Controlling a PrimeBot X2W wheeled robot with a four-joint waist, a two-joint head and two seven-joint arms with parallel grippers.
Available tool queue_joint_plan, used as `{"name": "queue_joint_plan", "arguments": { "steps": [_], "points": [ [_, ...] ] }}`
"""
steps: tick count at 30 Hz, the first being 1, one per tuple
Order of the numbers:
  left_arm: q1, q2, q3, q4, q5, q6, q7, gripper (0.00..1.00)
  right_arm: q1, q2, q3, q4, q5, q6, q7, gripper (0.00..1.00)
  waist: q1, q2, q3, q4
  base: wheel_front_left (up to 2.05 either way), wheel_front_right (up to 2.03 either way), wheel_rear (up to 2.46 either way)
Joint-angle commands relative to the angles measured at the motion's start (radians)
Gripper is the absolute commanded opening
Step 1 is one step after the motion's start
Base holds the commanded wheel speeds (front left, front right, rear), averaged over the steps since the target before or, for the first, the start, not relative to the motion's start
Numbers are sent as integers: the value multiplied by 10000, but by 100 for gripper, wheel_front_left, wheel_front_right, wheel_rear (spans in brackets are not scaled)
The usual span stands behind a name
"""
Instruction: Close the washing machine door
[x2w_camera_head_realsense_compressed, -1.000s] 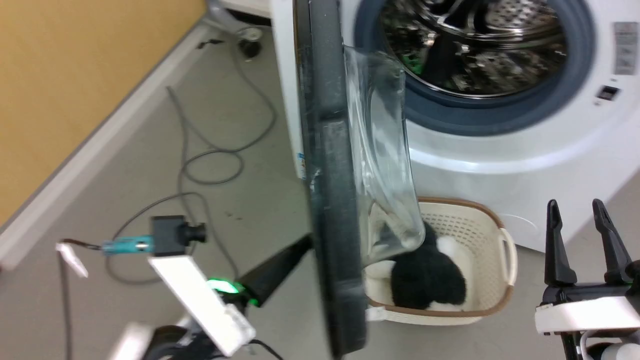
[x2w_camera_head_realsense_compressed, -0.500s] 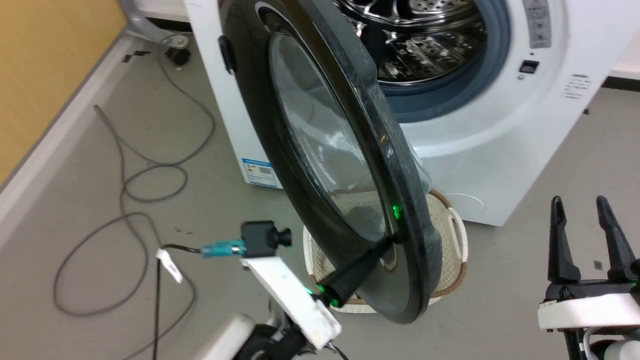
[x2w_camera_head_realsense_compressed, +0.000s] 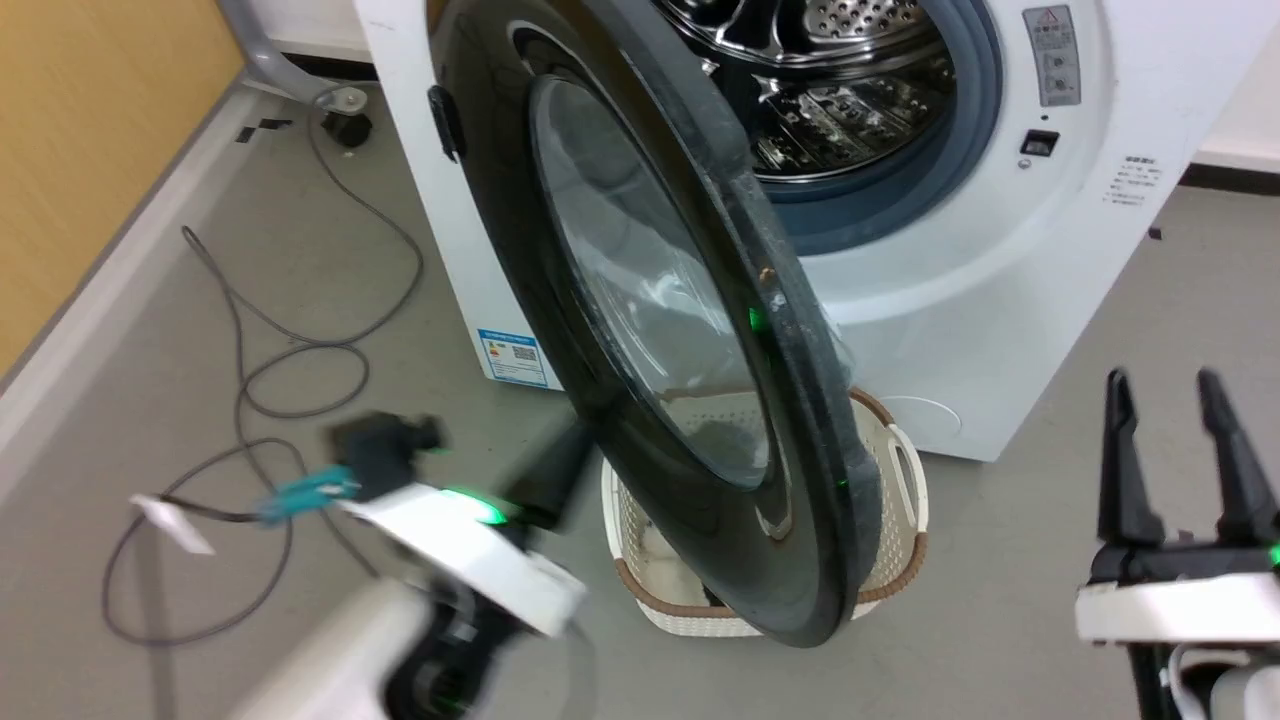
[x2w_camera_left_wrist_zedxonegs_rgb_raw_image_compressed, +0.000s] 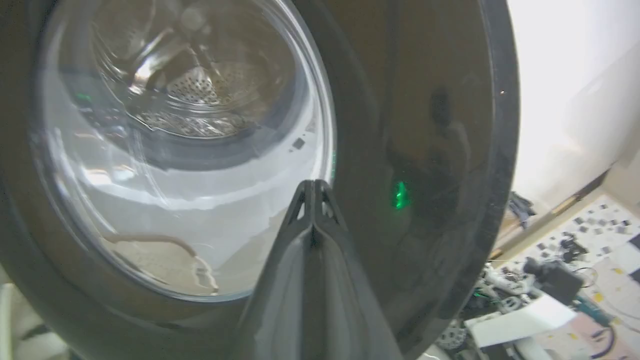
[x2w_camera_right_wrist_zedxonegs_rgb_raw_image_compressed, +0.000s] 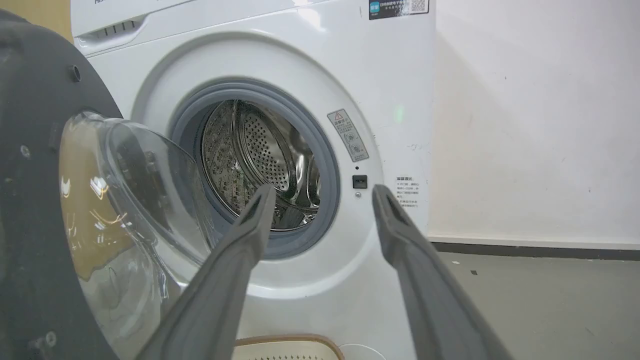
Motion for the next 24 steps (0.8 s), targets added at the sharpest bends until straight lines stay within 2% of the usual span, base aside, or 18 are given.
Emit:
{"name": "queue_joint_plan", "arguments": {
  "steps": [1,4,6,10,13,16,17,18,23,24],
  "points": [
    [-240,314,137,336,647,-42,-322,0,-268,17,-15,-169,39,8,-45,100,0,0,-68,84,0,0,0],
    [-495,617,709,1028,2542,556,-663,0,-503,17,-153,-465,12,8,-45,100,0,0,-148,216,0,0,0],
    [-512,424,1787,927,3625,1285,-690,0,-704,17,-250,-681,12,8,-45,100,0,0,-166,308,0,0,0],
    [49,340,3615,115,6477,2915,-697,0,-1257,17,-65,-1157,-279,8,-45,100,0,0,-176,376,0,0,0],
    [719,249,4539,-617,7778,3616,-698,0,-1739,17,101,-1492,-436,8,-45,100,0,0,-202,445,0,0,0],
    [1323,226,5195,-1067,8882,4265,-699,0,-2118,17,151,-1775,-29,8,-46,100,0,0,-269,542,0,0,0],
    [1543,262,5264,-1094,9275,4452,-699,37,-2216,17,154,-1826,186,8,-46,100,0,0,-301,585,0,0,0],
    [1722,228,5333,-1147,9539,4592,-699,100,-2305,17,193,-1885,302,8,-46,100,0,0,-325,626,0,0,0],
    [2633,-51,5654,-1255,10043,4823,-700,100,-2810,17,614,-2273,929,8,-46,100,0,0,-417,767,0,0,0],
    [2791,-84,5752,-1253,10097,4836,-700,100,-2893,17,766,-2360,1014,8,-46,78,0,0,-431,788,0,0,0]
  ]
}}
